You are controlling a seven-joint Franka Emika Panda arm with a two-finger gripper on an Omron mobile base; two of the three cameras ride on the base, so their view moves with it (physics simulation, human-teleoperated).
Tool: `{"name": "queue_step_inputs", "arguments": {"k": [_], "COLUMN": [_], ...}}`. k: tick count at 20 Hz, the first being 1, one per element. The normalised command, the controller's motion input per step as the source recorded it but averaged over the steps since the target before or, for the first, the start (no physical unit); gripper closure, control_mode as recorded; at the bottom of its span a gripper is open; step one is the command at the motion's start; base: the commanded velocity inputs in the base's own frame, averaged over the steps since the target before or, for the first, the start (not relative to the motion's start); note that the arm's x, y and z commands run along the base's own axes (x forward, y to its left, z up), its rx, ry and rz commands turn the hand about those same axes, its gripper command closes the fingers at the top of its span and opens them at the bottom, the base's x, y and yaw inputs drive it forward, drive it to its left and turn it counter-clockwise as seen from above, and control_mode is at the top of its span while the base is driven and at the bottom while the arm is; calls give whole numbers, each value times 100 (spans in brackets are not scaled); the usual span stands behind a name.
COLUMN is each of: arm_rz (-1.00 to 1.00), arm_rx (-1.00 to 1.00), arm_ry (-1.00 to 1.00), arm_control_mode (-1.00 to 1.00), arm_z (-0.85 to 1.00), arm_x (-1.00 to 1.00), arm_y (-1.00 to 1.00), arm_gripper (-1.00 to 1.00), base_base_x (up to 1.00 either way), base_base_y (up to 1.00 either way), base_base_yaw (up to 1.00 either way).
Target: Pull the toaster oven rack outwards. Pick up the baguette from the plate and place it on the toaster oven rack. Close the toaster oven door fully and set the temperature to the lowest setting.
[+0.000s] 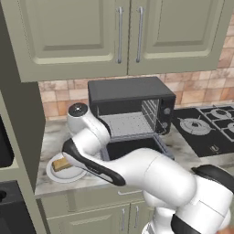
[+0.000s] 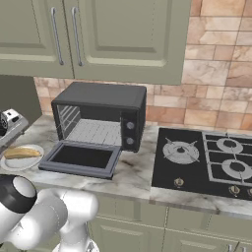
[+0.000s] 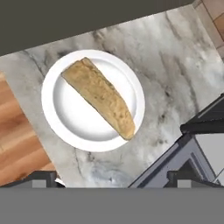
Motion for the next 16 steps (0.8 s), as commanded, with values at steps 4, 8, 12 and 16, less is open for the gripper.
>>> {"name": "queue_step_inputs", "arguments": {"k": [4,8,12,16], "arm_rz": [24,27,17,7], "arm_rx": [14,12,2,-2], "arm_ry": [-5,7,3,14], "arm_control_mode": [-100,-100,-100,-100], "arm_z": [-46,-2,-3,-17], "arm_x": [24,-8,-1,17], "arm_y": [0,0,1,10], "arm_gripper": [-100,-100,-100,-100], "base_base_x": [0,0,0,0], "base_base_y": [0,0,0,0], "base_base_yaw": [0,0,0,0]}}
